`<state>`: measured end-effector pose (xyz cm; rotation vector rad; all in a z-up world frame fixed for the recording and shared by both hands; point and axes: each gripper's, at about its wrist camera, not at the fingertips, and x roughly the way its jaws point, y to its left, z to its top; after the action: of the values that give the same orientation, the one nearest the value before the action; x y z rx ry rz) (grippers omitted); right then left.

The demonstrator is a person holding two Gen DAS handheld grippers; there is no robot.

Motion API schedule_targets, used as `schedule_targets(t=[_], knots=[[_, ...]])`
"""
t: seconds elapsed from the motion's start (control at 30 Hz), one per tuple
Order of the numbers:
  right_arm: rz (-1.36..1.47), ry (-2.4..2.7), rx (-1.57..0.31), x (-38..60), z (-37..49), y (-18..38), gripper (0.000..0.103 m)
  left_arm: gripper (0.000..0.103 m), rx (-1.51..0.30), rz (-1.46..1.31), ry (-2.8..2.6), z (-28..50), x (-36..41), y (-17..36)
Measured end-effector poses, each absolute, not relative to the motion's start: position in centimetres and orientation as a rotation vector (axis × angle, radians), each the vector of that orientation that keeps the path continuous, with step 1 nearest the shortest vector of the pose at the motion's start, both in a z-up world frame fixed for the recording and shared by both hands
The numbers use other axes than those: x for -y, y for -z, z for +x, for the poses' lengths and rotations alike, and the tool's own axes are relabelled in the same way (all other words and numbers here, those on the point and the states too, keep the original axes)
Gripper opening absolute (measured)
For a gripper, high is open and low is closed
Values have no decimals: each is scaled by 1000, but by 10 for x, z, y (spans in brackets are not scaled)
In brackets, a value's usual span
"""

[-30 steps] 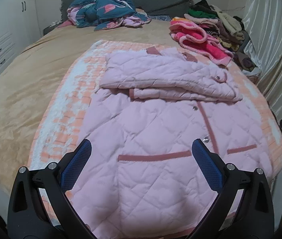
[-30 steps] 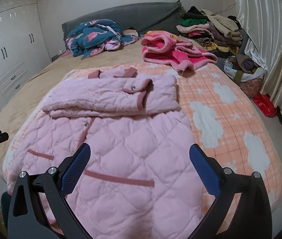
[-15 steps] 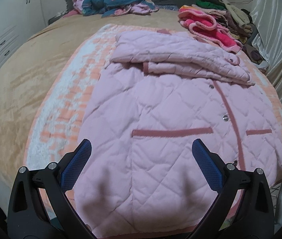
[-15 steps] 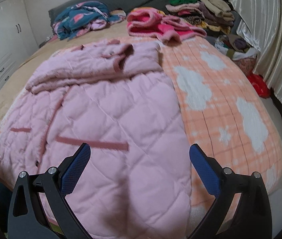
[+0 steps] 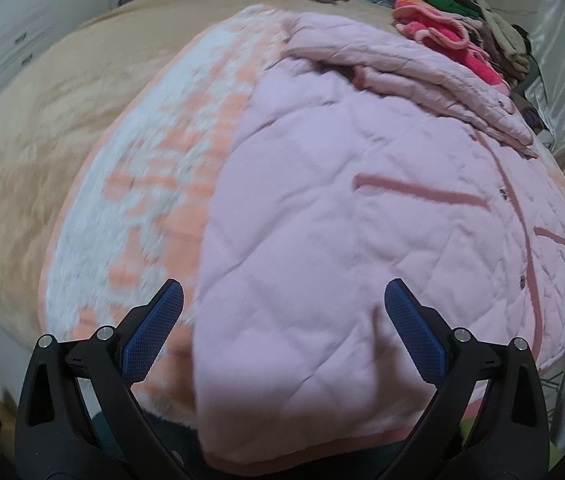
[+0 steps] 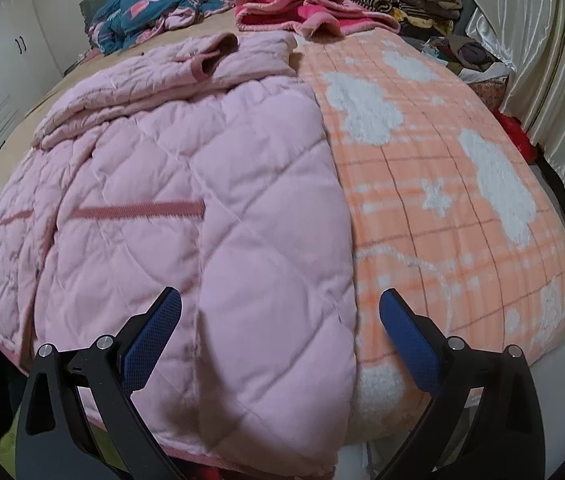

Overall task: Fold large clothes
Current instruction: 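Move both grippers to the ribbed jacket hem and close on it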

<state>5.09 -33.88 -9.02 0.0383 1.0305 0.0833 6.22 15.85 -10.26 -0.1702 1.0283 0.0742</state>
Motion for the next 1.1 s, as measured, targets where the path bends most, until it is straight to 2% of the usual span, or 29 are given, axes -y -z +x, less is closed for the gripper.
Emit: schedule_targets(t=[0.47,0.9,1.0,1.1], knots=[[34,-123,-1104,340,22,114,99,95,-1074,-256,-38,24,-177,140],[233,-194,-1168,358,-12,142,98,95,-1087,-273,-11,20,-166,146],[366,-223,-1178,367,-16,149,87,95,-1089,-268,-12,21,-164,147],[433,-270,-1172,370,-21,150,65,95,-1089,-285,-7,20,-166,148]])
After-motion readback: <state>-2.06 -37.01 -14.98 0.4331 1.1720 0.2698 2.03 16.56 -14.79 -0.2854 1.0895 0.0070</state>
